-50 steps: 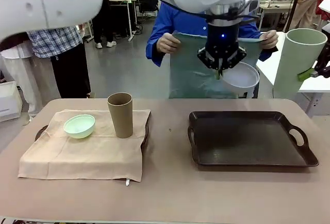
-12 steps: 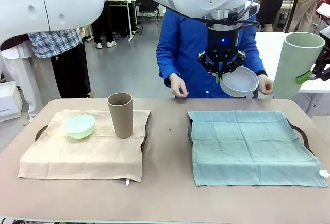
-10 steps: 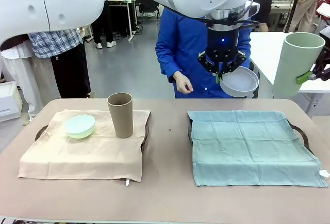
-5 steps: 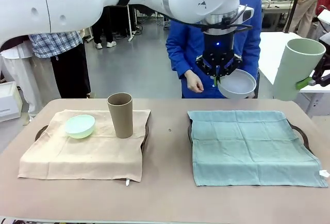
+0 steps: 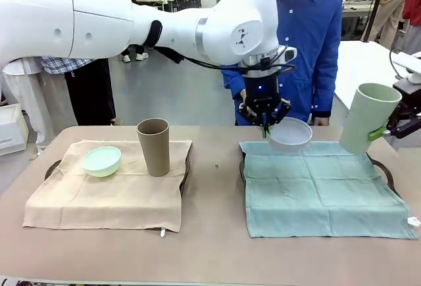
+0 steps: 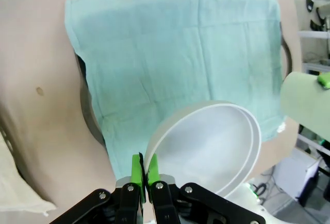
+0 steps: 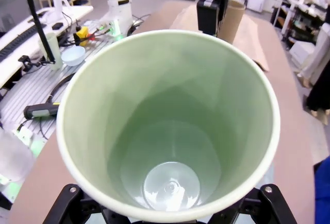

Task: Set up a tray with a mat and arrange the tableware.
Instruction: Place the Picnic Bowl and Reusable plastic cup back onto the Handle tray in front of the human's position.

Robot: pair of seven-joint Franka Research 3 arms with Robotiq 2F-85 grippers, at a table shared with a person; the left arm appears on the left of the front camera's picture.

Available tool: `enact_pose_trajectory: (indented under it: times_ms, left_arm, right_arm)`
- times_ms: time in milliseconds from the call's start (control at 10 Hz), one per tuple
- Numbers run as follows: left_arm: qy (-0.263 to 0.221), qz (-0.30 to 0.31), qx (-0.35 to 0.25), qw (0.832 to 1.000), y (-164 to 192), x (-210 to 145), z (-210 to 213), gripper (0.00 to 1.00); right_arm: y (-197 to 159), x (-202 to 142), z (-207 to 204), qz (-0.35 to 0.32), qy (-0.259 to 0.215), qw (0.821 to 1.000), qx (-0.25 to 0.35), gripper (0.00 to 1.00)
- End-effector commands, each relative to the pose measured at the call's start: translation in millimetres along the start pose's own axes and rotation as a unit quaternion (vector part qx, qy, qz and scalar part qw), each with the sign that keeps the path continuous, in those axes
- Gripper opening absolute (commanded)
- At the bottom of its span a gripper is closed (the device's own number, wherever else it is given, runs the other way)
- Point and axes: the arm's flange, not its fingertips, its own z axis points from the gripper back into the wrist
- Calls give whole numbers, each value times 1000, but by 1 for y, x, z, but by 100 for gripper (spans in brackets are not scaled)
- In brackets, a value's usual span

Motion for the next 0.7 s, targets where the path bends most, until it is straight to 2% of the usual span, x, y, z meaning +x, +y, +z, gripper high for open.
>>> enact_pose_trajectory:
  times_ms: [0, 600]
  left_arm:
    - [9, -6, -11, 1000, 7, 0, -13, 4]
    - [9, -7, -16, 1000, 12, 26, -66, 4]
  right_arm:
    - [-17, -15, -3, -15, -4, 1000, 3, 82]
    - [-33, -68, -30, -47, -10, 999, 26, 82]
